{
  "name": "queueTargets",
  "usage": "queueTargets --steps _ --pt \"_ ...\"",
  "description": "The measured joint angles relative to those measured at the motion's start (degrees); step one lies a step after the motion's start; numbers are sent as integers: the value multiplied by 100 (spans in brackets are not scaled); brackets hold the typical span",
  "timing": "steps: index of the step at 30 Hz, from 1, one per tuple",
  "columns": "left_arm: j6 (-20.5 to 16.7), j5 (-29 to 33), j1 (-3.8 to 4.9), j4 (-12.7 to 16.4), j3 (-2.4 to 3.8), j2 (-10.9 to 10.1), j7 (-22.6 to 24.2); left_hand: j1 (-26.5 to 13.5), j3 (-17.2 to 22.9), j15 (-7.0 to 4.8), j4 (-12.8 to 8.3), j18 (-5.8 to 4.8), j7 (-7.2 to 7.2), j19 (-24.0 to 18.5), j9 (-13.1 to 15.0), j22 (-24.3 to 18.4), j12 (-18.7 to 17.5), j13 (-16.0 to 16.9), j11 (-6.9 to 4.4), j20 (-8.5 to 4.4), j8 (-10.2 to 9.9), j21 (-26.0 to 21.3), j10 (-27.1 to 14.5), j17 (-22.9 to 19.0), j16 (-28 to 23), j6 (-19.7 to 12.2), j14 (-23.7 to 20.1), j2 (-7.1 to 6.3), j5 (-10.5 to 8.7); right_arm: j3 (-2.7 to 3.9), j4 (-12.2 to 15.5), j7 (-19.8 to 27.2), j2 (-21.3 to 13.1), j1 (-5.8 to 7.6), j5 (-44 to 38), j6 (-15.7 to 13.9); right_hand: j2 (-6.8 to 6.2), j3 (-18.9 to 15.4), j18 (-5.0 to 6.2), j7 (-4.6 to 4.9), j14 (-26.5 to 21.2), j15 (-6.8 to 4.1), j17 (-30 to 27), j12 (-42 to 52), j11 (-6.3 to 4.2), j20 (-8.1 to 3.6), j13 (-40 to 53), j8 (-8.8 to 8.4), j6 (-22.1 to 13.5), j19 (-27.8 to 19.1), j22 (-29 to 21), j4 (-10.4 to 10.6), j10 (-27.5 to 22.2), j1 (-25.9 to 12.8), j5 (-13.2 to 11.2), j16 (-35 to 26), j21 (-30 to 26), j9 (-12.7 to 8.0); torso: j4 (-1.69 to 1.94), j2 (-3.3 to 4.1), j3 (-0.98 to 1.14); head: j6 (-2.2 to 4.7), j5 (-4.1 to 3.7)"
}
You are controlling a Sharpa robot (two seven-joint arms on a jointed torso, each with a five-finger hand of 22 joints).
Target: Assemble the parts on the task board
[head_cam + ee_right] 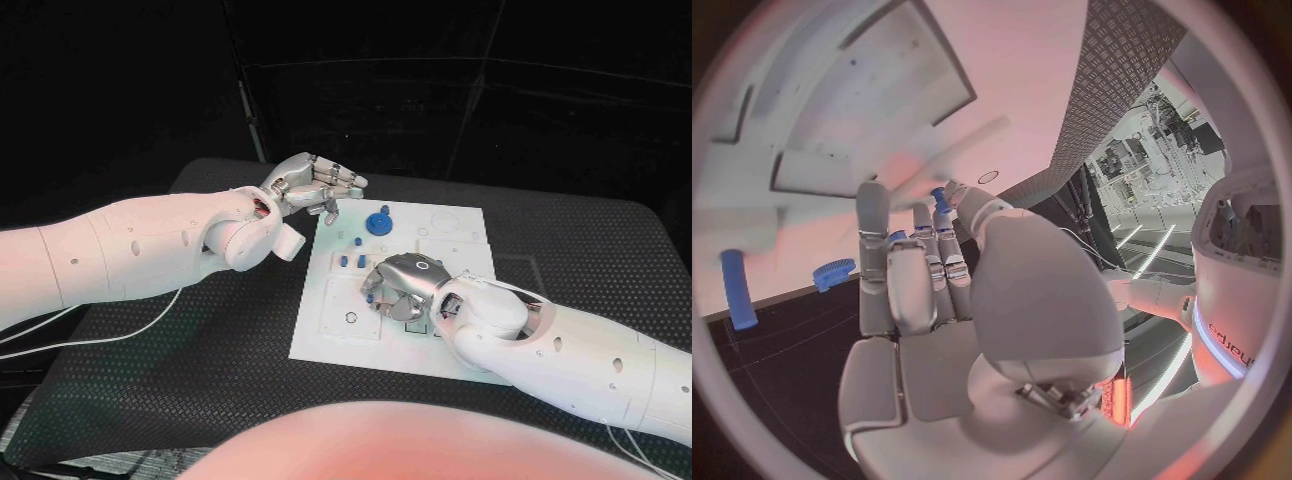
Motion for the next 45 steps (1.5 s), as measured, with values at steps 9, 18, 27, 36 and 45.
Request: queueTargets --steps 9,18,27,36,45 --pt "23 0 0 -17 0 4 -15 0 0 0 0 18 0 0 0 -4 0 0 -13 0 0 0 -13 0 0 0 0 0 0 -12 141 40 -165 -19 79 -401 -1 -95 41 7 0 0 -37 139 3 31 31 0 -45 -31 -120 -28 -38 1 1 -11 -108 -26 -4 -1 5 0 -23" --pt "50 0 0 -82 0 9 -32 0 0 0 0 88 0 0 1 -5 0 -1 -21 0 0 0 -21 0 0 0 0 0 0 31 403 183 -572 -19 263 -941 -1 -110 42 8 0 0 -50 202 4 30 36 1 -44 -31 -120 -45 -38 2 52 -11 -108 -25 -13 -9 8 0 -80" --pt "73 1 -1 -111 -2 12 -41 0 0 0 0 87 0 0 1 -5 0 -1 -21 0 0 0 -21 0 0 0 0 0 0 547 618 116 -1163 19 456 -939 -28 -295 41 38 0 -1 -58 291 3 8 35 1 -145 -8 -113 11 -38 -24 52 -11 -108 -57 -15 -12 4 0 -185" --pt "82 1 -3 -131 -4 29 -43 0 0 0 0 88 0 0 1 -4 22 4 0 0 0 0 -42 0 0 0 0 0 0 694 519 -13 -1375 77 494 -477 -58 -546 43 36 0 -1 -145 357 14 24 28 1 -324 7 -181 43 -212 -5 75 -45 -138 -69 -12 -11 5 36 -242" --pt "85 1 -3 -137 -5 44 -37 0 0 0 0 87 0 0 2 -4 22 3 0 0 0 0 -42 0 0 0 0 0 0 713 313 -111 -1320 91 383 4 -36 -630 42 33 0 -1 -157 431 13 24 29 1 -326 7 -200 64 -252 15 75 -45 -162 -69 1 -2 -2 58 -264"
